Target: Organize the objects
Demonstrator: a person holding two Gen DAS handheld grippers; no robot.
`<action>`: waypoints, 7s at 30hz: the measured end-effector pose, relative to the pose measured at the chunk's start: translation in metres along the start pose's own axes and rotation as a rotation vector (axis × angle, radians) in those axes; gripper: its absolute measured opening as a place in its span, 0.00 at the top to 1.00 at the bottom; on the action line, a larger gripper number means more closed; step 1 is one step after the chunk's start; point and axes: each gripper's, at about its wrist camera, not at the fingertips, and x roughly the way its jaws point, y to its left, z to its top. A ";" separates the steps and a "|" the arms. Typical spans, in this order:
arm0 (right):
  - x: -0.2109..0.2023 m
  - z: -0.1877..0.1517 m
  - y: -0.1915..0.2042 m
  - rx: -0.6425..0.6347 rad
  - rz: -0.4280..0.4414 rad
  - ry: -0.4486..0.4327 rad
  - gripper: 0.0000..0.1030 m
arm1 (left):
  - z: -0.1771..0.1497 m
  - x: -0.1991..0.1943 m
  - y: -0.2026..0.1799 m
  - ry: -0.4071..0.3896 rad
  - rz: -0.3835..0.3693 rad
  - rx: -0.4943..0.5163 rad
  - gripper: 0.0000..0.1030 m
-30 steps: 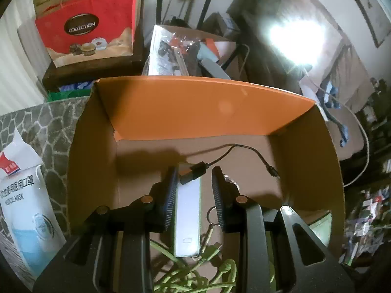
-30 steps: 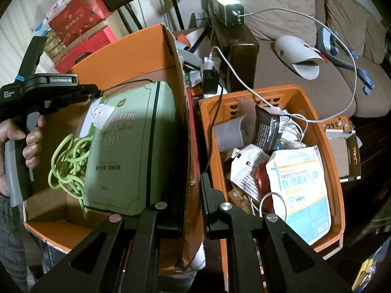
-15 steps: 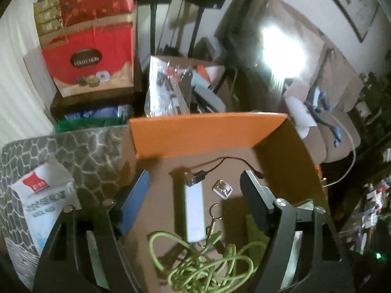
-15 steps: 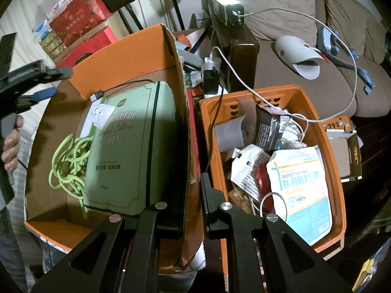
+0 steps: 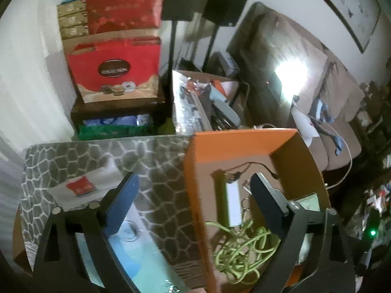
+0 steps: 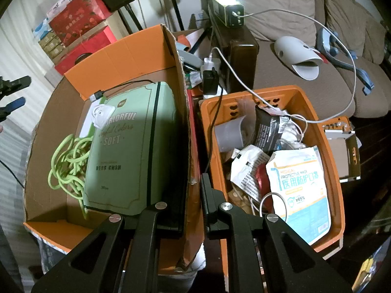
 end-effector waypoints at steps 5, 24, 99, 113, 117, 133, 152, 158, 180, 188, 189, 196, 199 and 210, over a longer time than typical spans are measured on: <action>0.000 0.000 0.000 -0.001 0.000 0.000 0.89 | -0.002 -0.009 0.024 -0.012 0.041 -0.005 0.07; 0.000 -0.002 -0.001 -0.001 -0.005 0.000 0.89 | -0.051 -0.003 0.128 0.088 0.156 -0.060 0.00; 0.000 -0.004 0.002 -0.001 -0.009 0.001 0.87 | -0.071 -0.047 0.156 0.043 -0.582 -0.359 0.92; -0.001 -0.003 0.001 -0.003 -0.009 0.001 0.87 | -0.060 -0.033 0.073 0.061 -0.624 -0.316 0.92; -0.001 -0.003 0.000 0.001 -0.003 0.001 0.88 | -0.065 -0.017 0.052 0.085 -0.601 -0.305 0.92; -0.001 -0.003 0.000 -0.001 -0.002 0.000 0.88 | -0.089 0.028 0.010 0.126 -0.532 -0.316 0.91; -0.001 -0.003 0.002 0.004 0.007 0.000 0.88 | -0.112 0.013 -0.039 0.072 -0.275 -0.077 0.61; -0.009 -0.004 0.001 0.003 0.009 -0.013 0.87 | -0.111 -0.002 -0.039 0.075 -0.306 -0.030 0.39; -0.055 -0.011 0.025 -0.039 -0.036 -0.135 0.72 | -0.127 -0.078 -0.017 -0.043 -0.077 0.132 0.08; -0.073 -0.017 0.054 -0.081 0.001 -0.180 0.54 | -0.136 -0.093 0.001 -0.099 -0.024 0.095 0.00; -0.075 -0.018 0.058 -0.090 0.000 -0.185 0.52 | -0.138 -0.096 0.003 -0.106 -0.016 0.091 0.00; -0.089 -0.029 0.090 -0.138 0.079 -0.231 0.24 | -0.148 -0.111 0.016 -0.145 0.026 0.086 0.00; -0.093 -0.034 0.107 -0.173 0.056 -0.250 0.19 | -0.152 -0.118 0.020 -0.162 0.052 0.087 0.00; -0.086 -0.053 0.146 -0.211 0.074 -0.251 0.01 | -0.174 -0.136 0.033 -0.206 0.164 0.100 0.00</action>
